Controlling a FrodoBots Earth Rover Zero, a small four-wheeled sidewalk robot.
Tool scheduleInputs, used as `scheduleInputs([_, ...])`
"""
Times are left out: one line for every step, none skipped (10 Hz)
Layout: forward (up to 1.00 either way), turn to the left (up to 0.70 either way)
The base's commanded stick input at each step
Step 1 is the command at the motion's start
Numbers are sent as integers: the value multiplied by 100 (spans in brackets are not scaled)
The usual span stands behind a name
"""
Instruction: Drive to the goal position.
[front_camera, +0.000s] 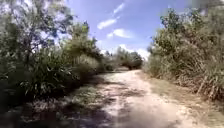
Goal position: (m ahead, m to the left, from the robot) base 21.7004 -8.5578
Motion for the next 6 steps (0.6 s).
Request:
scheduleInputs([70, -27])
scheduleInputs([70, -11])
scheduleInputs([70, 0])
scheduleInputs([70, 0])
scheduleInputs([70, 0])
scheduleInputs([70, 0])
